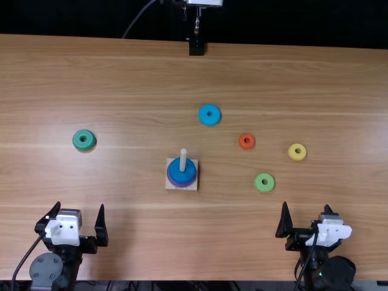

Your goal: Build the Hanoi tower: stack the rings onto the peg from bottom to top in this color order: purple, dark blue, light blue, dark green, light green, yellow, orange.

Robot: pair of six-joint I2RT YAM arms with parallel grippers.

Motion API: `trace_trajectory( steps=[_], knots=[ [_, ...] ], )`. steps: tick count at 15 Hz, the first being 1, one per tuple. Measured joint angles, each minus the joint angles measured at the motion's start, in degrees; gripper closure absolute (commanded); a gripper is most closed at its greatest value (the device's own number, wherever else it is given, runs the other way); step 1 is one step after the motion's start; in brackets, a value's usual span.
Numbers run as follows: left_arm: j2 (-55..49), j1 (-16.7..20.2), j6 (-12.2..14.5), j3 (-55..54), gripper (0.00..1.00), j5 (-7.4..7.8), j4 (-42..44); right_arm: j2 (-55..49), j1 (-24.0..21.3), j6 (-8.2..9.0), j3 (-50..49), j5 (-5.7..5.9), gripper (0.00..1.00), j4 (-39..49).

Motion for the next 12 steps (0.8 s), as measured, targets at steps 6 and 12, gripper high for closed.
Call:
trace_trajectory(
  steps=[6,12],
  knots=[
    [0.0,0.0,0.0,0.0,0.0,0.0,0.0,0.0,0.0,0.02,0.0,0.0,0.0,0.0],
    [0.0,0.0,0.0,0.0,0.0,0.02,0.0,0.1,-0.8,0.04,0.7,0.02,0.0,-0.2]
  ],
)
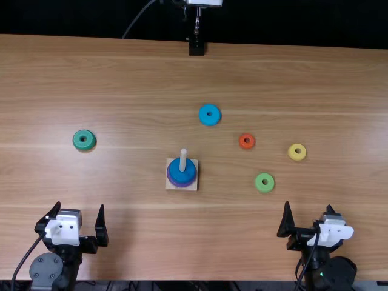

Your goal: Build the Hanoi tower: stack the rings onto the peg from bottom to top in this color order: purple, dark blue, light blue, dark green, light green, yellow, orange.

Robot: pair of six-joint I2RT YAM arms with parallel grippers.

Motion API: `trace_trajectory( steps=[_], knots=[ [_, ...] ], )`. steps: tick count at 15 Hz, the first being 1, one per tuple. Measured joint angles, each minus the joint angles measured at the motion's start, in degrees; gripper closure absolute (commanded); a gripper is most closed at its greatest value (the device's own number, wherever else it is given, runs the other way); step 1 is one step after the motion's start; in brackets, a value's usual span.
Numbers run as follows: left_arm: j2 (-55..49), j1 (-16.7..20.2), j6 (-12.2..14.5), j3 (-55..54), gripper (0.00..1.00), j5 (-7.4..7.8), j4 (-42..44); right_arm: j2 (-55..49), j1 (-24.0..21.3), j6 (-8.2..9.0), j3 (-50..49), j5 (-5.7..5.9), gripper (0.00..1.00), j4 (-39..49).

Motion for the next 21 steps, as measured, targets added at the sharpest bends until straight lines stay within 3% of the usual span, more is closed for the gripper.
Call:
trace_trajectory(
  steps=[5,10,14,16,21],
  knots=[
    [0.0,0.0,0.0,0.0,0.0,0.0,0.0,15.1,0.2,0.15,22.0,0.0,0.0,0.3],
    [0.0,0.0,0.0,0.0,0.0,0.02,0.0,38.1,11.6,0.11,42.0,0.0,0.0,-1.2],
    [0.0,0.0,0.0,0.0,0.0,0.0,0.0,63.6,18.6,0.15,58.2,-0.02,0.0,-14.8],
    [0.0,0.0,0.0,0.0,0.0,0.0,0.0,76.3,21.2,0.26,66.4,-0.02,0.0,-20.9],
    [0.0,0.0,0.0,0.0,0.0,0.0,0.0,98.5,22.6,2.82,81.7,-0.02,0.0,-22.2]
  ],
)
